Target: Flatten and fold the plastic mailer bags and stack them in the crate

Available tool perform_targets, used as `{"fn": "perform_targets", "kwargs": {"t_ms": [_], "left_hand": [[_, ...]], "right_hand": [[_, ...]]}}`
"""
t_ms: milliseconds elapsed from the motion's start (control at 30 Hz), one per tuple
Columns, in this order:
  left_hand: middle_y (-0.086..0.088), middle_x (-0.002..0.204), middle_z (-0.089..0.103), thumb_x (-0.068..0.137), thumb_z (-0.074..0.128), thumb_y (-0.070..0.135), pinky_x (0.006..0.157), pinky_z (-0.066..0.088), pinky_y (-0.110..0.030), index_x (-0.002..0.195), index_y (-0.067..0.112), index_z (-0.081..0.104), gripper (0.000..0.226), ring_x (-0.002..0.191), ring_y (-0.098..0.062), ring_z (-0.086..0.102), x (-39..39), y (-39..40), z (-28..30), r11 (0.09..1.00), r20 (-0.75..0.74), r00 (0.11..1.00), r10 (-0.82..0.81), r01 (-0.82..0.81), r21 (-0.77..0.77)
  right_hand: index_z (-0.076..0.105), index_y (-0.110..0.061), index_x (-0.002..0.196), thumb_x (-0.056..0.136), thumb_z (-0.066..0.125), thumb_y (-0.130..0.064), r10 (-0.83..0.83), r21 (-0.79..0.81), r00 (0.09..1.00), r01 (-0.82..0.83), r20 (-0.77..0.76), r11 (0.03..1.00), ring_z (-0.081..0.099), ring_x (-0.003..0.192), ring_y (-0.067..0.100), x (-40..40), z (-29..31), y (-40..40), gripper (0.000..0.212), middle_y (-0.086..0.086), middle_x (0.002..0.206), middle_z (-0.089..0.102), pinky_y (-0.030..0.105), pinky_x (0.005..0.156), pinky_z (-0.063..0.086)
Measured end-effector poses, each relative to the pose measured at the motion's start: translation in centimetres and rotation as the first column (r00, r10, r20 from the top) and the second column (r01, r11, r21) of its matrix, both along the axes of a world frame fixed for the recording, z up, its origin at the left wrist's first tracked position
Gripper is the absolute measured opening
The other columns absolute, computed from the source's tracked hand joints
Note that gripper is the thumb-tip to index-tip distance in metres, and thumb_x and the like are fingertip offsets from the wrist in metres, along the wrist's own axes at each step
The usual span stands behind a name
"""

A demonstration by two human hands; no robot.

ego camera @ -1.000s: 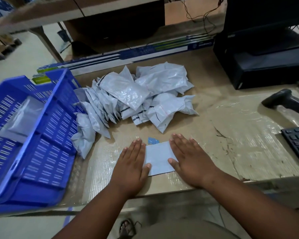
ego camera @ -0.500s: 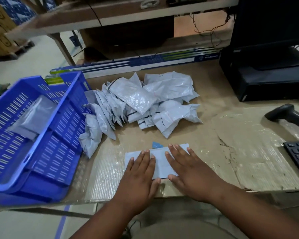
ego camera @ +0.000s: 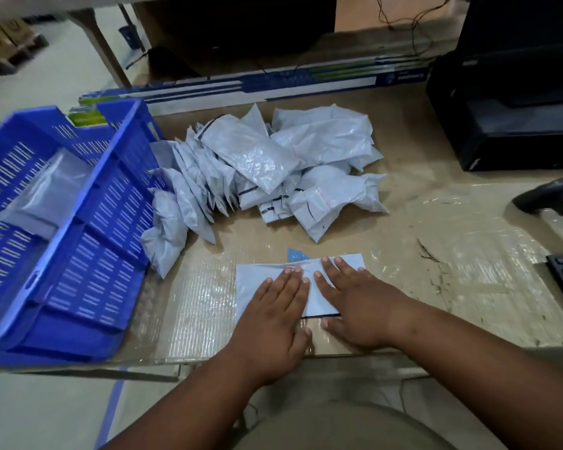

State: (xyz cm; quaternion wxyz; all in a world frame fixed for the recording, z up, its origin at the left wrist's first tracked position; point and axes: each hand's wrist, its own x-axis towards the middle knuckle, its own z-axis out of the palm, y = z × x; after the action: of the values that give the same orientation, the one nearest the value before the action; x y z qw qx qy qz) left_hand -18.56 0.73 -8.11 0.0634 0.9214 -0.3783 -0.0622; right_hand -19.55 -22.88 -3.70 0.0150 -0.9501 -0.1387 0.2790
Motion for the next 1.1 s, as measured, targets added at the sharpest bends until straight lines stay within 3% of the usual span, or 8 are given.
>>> {"fn": "perform_targets", "kwargs": {"t_ms": [133,200,433,533,633,700,800,1100], "left_hand": [[0.008,0.178,-0.002,0.104,0.046,0.036,0.133,0.001,-0.039,0.171,0.026,0.01,0.076,0.161,-0.003,-0.011,1.0,0.2,1.3,0.987,-0.193,0.981,0.011,-0.041,-0.154],[0.01,0.177,0.007,0.107,0.043,0.039,0.133,0.006,-0.034,0.17,0.027,0.016,0.07,0.161,0.001,-0.003,1.1,0.9,2.1,0.957,-0.235,0.97,0.058,-0.121,-0.263],[-0.001,0.177,-0.017,0.11,0.019,0.059,0.132,0.001,-0.044,0.17,0.02,-0.005,0.076,0.163,-0.017,-0.016,-0.6,6.3,-0.1,0.984,0.001,0.985,0.173,-0.172,0.048],[0.001,0.176,-0.017,0.107,0.015,0.062,0.133,0.001,-0.045,0.171,0.022,-0.002,0.077,0.163,-0.015,-0.015,-0.4,5.8,0.8,0.971,-0.039,0.974,0.224,-0.22,0.096],[-0.013,0.166,0.04,0.108,0.027,0.053,0.124,0.033,-0.049,0.151,0.014,0.052,0.064,0.151,-0.03,0.041,0.4,4.0,3.1,0.957,0.067,0.955,0.29,-0.29,-0.01],[-0.017,0.149,0.057,0.108,0.042,0.039,0.116,0.043,-0.044,0.133,0.009,0.065,0.046,0.132,-0.032,0.056,1.3,2.0,3.5,0.949,0.157,0.95,0.27,-0.235,-0.21],[-0.012,0.162,0.046,0.105,0.04,0.027,0.129,0.023,-0.033,0.156,0.008,0.049,0.055,0.15,-0.022,0.041,2.1,-1.2,2.5,0.935,0.017,0.986,0.165,-0.151,-0.319],[-0.001,0.178,-0.004,0.109,0.014,0.057,0.133,0.003,-0.046,0.171,0.017,0.008,0.074,0.164,-0.016,-0.006,2.4,3.5,-1.4,0.954,0.08,0.952,0.295,-0.298,0.039]], "right_hand": [[0.052,-0.025,0.147,0.105,0.037,-0.054,-0.107,0.228,0.944,0.035,0.312,0.973,0.044,0.148,0.025,1.0,1.7,2.0,0.053,0.003,0.16,0.046,0.04,0.114,0.04],[0.032,-0.026,0.162,0.105,0.038,-0.049,-0.117,0.393,0.961,0.009,0.251,0.92,0.028,0.158,0.021,0.1,0.7,3.0,0.061,0.001,0.171,0.03,0.04,0.126,0.027],[-0.01,-0.024,0.168,0.103,0.023,-0.07,0.061,0.131,0.977,-0.089,0.203,0.987,-0.024,0.159,0.018,-1.2,-3.0,3.2,0.086,-0.002,0.171,-0.03,0.053,0.128,-0.009],[0.015,-0.031,0.167,0.105,0.029,-0.063,0.072,0.108,0.971,-0.099,0.23,0.989,0.0,0.163,0.017,0.5,-0.9,3.5,0.071,-0.006,0.177,-0.004,0.05,0.13,0.006],[0.059,-0.024,0.141,0.104,0.027,-0.053,-0.068,0.285,0.923,-0.046,0.378,0.958,0.043,0.145,0.023,1.2,0.0,3.8,0.056,0.001,0.158,0.048,0.041,0.124,0.029],[0.054,-0.018,0.148,0.104,0.027,-0.045,-0.162,0.38,0.893,-0.01,0.419,0.925,0.04,0.149,0.024,1.3,-0.9,4.6,0.058,0.004,0.161,0.045,0.039,0.126,0.026],[0.028,-0.015,0.166,0.104,0.025,-0.034,-0.205,0.399,0.908,0.045,0.366,0.916,0.015,0.162,0.019,0.8,-3.1,5.9,0.065,0.003,0.174,0.02,0.038,0.132,0.009],[-0.007,-0.021,0.168,0.106,0.01,-0.063,-0.185,0.169,0.912,0.13,0.366,0.977,-0.018,0.161,0.015,-0.2,-5.2,0.6,0.077,-0.002,0.175,-0.02,0.048,0.131,-0.002]]}}
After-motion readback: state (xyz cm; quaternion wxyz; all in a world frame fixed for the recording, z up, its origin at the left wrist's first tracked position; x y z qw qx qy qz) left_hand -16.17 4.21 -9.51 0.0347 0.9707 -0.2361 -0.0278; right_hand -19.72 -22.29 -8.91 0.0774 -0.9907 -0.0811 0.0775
